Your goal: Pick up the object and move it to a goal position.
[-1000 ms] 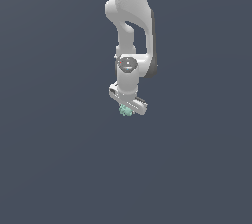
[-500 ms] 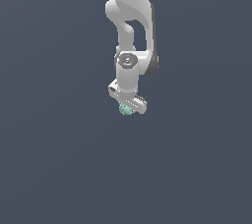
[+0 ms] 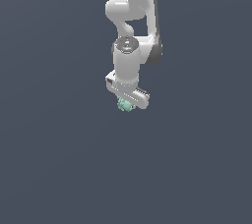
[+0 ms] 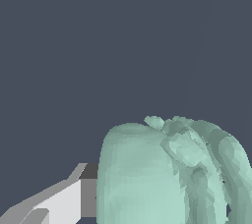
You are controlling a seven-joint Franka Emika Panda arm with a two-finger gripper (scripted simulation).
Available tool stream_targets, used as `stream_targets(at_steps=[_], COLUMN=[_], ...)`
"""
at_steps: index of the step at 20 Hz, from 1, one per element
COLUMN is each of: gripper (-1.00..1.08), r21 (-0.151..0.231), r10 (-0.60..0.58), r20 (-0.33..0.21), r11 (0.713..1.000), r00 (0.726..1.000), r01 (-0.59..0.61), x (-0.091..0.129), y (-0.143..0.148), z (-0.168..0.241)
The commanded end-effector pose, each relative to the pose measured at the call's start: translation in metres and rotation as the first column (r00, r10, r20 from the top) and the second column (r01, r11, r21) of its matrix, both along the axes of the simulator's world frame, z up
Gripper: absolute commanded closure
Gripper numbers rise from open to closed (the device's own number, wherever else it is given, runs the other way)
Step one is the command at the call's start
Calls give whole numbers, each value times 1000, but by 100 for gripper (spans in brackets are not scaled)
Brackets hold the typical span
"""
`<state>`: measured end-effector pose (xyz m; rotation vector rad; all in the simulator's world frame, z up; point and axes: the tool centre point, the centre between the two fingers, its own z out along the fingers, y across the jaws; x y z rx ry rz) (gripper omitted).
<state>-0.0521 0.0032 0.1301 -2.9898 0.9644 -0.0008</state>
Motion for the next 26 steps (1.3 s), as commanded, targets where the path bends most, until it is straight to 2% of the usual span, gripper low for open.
stream_targets(at_steps=[1, 17, 26], gripper=[108, 108, 108], r21=[-1, -1, -1], r10=[-1, -1, 0], r20=[0, 0, 0], r11=[1000, 1000, 1000], r00=[1000, 1000, 1000], r01=[1, 1, 0], x=[7, 55, 79], y=[-1, -7, -9], z=[25, 179, 247])
